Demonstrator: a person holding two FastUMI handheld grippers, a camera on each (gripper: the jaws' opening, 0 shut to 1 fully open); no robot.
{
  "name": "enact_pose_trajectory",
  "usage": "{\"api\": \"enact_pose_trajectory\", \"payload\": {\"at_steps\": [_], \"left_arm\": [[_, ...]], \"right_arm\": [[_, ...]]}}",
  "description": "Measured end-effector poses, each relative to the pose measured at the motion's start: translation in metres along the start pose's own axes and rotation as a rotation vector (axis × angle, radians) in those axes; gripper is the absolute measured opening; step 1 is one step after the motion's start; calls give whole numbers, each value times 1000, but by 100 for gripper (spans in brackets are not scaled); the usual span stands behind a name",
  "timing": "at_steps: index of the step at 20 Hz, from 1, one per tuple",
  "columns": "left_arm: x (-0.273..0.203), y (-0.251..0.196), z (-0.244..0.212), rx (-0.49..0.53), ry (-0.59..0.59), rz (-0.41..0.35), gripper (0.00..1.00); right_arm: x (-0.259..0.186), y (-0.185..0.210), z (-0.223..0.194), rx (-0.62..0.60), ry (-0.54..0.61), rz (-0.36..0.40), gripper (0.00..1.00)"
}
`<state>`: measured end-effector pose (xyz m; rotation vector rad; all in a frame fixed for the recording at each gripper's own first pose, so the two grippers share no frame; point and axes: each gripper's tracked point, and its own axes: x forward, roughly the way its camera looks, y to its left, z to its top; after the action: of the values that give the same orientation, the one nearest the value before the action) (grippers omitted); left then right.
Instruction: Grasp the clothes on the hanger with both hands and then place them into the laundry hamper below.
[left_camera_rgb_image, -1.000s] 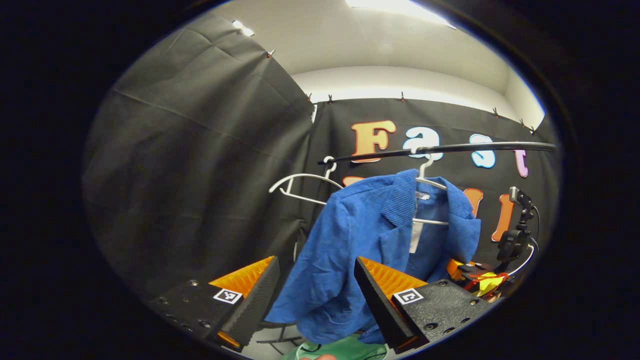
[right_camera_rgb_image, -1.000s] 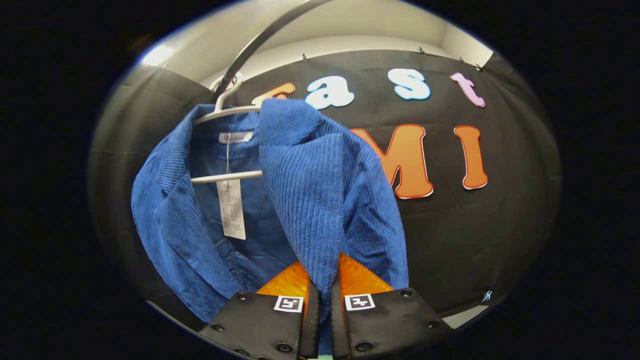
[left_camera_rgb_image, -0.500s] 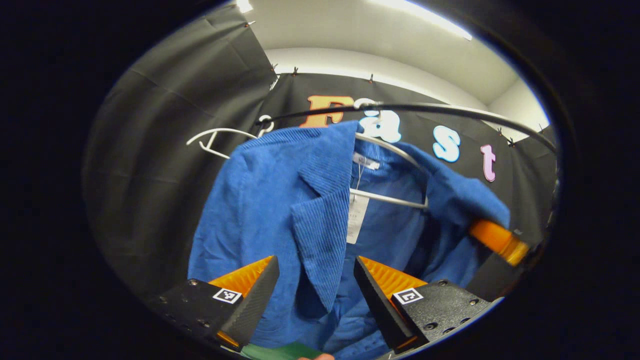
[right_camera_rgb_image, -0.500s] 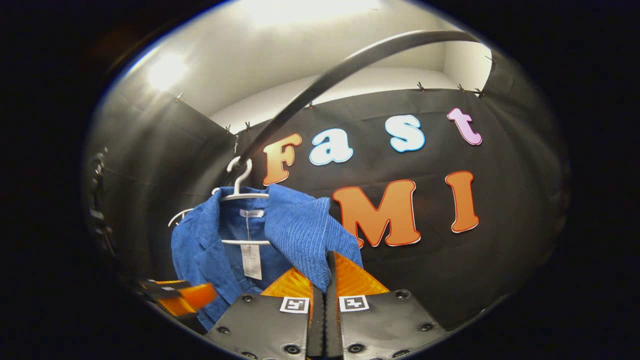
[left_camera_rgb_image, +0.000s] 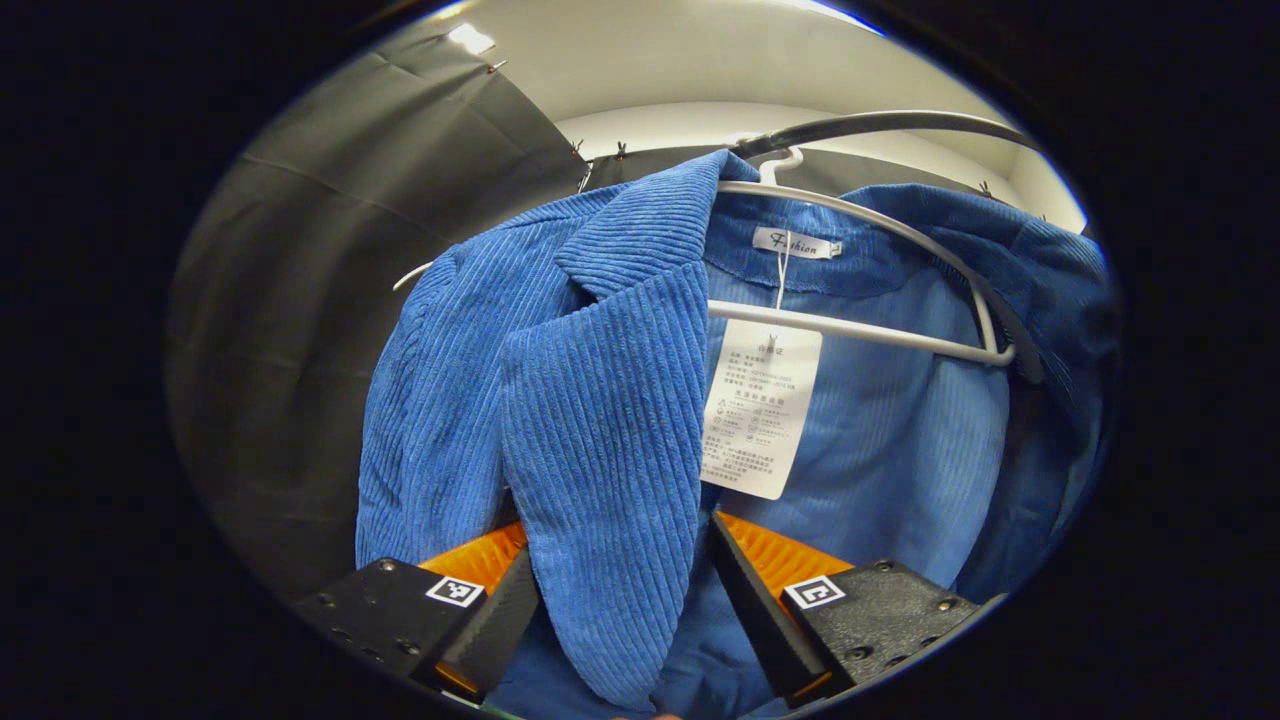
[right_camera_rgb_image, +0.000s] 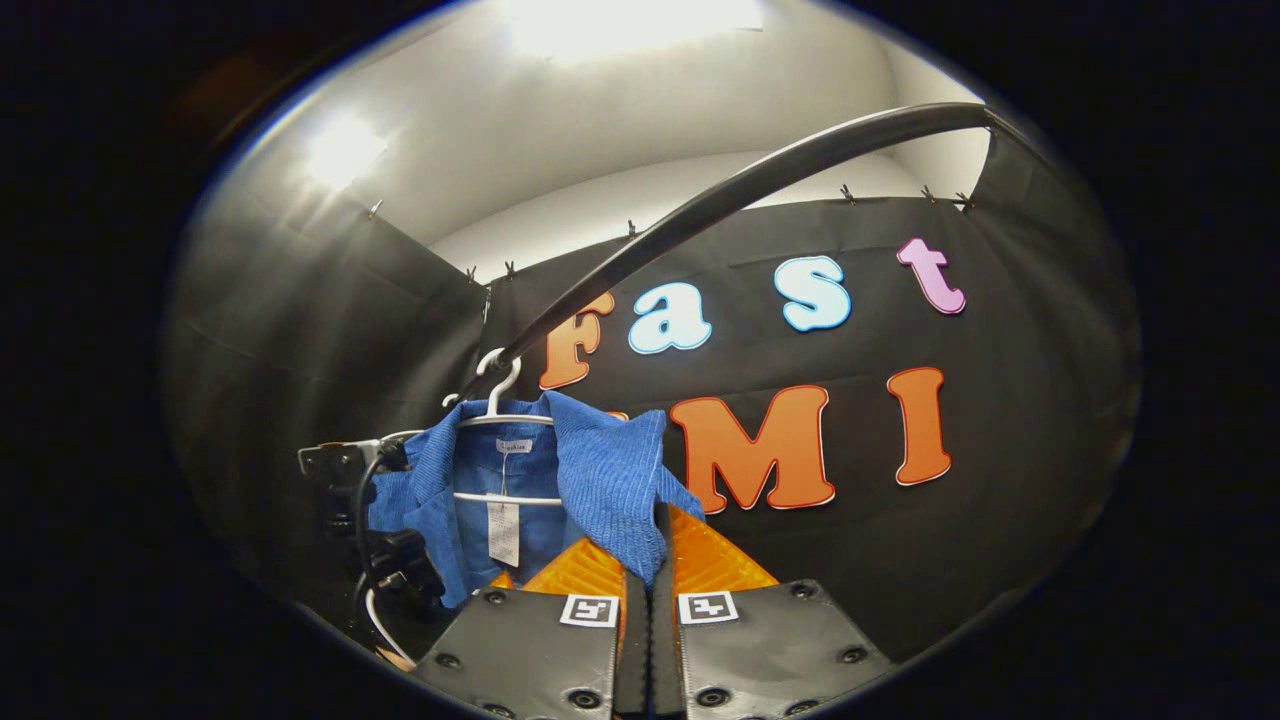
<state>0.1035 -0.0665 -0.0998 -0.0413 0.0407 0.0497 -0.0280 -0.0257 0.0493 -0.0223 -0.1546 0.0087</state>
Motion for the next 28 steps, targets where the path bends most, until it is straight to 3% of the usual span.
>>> {"api": "enact_pose_trajectory", "payload": {"at_steps": [1,6,9,10,11,12,16,18,20,23,28], "left_arm": [[1,5,3,-7,-1,-16,87],[-14,64,42,150,-58,34,7],[-33,109,108,222,-173,143,3],[-35,122,128,228,-205,177,8],[-36,134,145,221,-229,206,6],[-35,145,164,217,-252,226,3],[-23,170,227,279,-320,250,9],[-8,172,257,364,-356,243,3],[14,169,281,403,-384,211,8],[63,180,283,337,-345,168,5],[119,196,233,243,-240,28,6]], "right_arm": [[1,1,-1,8,5,2,9],[10,0,-5,-1,-17,-11,9],[9,-6,0,-6,-46,-56,9],[10,-8,2,-5,-56,-68,8],[12,-10,5,-11,-70,-80,9],[14,-11,8,-28,-84,-88,9],[20,-9,20,-54,-122,-105,9],[23,-11,25,-54,-131,-121,8],[23,-12,27,-43,-129,-129,9],[24,-13,29,-16,-130,-129,9],[22,-26,27,22,-117,-129,8]]}}
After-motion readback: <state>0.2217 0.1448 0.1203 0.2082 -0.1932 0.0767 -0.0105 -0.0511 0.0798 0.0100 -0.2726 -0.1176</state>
